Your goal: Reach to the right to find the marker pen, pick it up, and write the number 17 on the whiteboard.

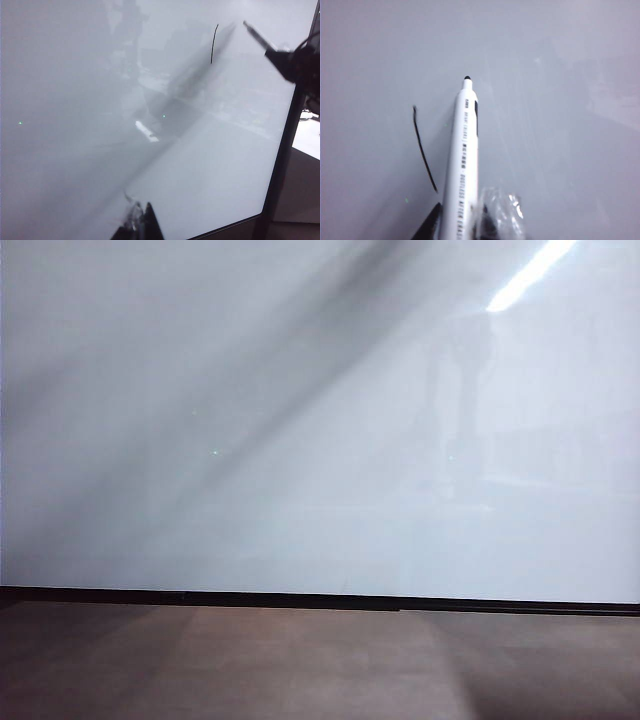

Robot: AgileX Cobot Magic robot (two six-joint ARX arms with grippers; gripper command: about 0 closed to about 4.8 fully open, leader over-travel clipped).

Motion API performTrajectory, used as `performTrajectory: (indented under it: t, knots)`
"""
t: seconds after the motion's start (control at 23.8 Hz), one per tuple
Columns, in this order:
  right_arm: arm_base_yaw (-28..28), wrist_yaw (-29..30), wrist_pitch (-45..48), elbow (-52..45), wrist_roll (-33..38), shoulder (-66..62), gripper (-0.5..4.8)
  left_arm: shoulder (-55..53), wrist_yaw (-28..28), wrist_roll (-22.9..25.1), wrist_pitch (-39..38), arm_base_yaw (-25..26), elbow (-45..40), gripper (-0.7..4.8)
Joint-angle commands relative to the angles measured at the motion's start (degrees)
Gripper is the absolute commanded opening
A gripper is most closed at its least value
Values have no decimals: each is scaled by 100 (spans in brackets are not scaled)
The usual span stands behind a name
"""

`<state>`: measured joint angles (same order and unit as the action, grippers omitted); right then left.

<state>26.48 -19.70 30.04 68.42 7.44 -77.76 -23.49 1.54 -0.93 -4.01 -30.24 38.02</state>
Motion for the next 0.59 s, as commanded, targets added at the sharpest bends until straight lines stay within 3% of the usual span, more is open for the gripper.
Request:
performTrajectory:
  t: [0.04, 0.59]
  knots:
    - [17, 203, -24, 278, -2, -55, -8, -33, -26, 24, 68, 2, 39, -5]
    - [22, 282, -310, 468, 24, -199, -8, -39, -24, 26, 70, 2, 39, -5]
